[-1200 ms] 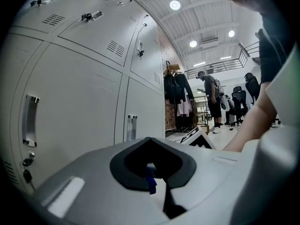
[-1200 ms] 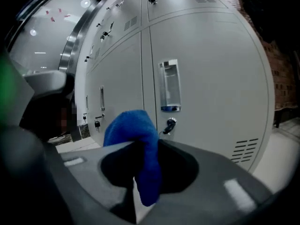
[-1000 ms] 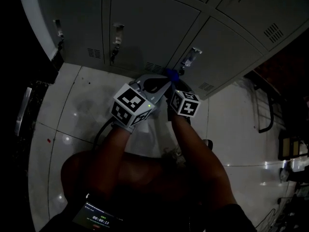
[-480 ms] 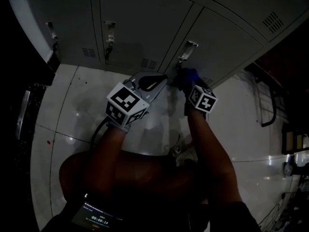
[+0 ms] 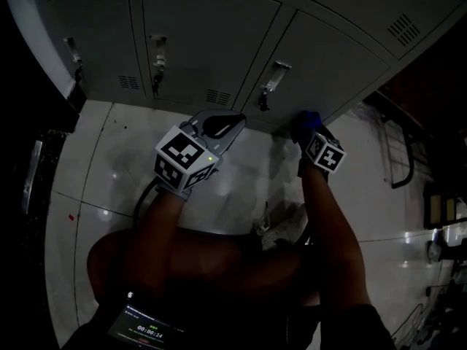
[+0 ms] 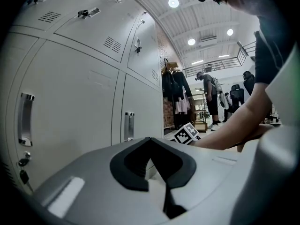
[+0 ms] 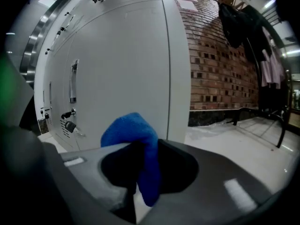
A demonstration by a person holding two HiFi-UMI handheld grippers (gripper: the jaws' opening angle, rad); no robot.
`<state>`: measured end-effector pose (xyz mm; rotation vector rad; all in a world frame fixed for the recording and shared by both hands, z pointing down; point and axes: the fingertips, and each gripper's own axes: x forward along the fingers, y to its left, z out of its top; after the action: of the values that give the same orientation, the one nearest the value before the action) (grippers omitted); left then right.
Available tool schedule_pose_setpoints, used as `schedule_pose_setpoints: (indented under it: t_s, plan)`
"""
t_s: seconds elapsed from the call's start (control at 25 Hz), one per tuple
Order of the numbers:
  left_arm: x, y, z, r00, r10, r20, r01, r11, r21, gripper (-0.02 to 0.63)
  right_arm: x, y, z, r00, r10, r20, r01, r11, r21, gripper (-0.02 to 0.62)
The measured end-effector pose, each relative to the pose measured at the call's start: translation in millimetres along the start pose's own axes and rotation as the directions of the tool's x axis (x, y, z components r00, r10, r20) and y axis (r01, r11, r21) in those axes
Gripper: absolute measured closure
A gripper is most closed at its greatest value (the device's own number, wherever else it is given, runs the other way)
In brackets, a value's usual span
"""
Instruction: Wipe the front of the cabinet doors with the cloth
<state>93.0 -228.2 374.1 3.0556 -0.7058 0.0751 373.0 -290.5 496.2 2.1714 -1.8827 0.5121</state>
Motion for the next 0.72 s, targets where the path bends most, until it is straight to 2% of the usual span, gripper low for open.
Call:
schedule_pose_setpoints:
  t_s: [0.24,0.36,0.56,0.72]
  plan:
    - [0.6,-0.2,0.6,1.000,-0.001,0.000,0.001,1.000,0.001,0.606,-5.6,-37.6,1.6,0.997,-0.078,0.005,0.077,0.997,0.023,0.518]
    - [0.1,0.5,2.3,1.000,-0.001,0.004,0.001,1.000,0.003,0.605,-12.6,-38.9,14.2,0.996,-0.079,0.038,0.080,0.996,-0.024,0.518]
    - [-2.7,3.4,2.3,1.000,0.005,0.004,-0.005,1.000,0.003,0.606,-39.9,-1.3,53.2,0.994,0.036,0.107,-0.025,0.994,-0.103,0.518]
    - [-6.7,3.4,6.6,1.000,0.005,0.013,-0.005,1.000,0.000,0.606,-81.6,39.2,91.5,0.967,0.175,0.184,-0.141,0.973,-0.183,0.518]
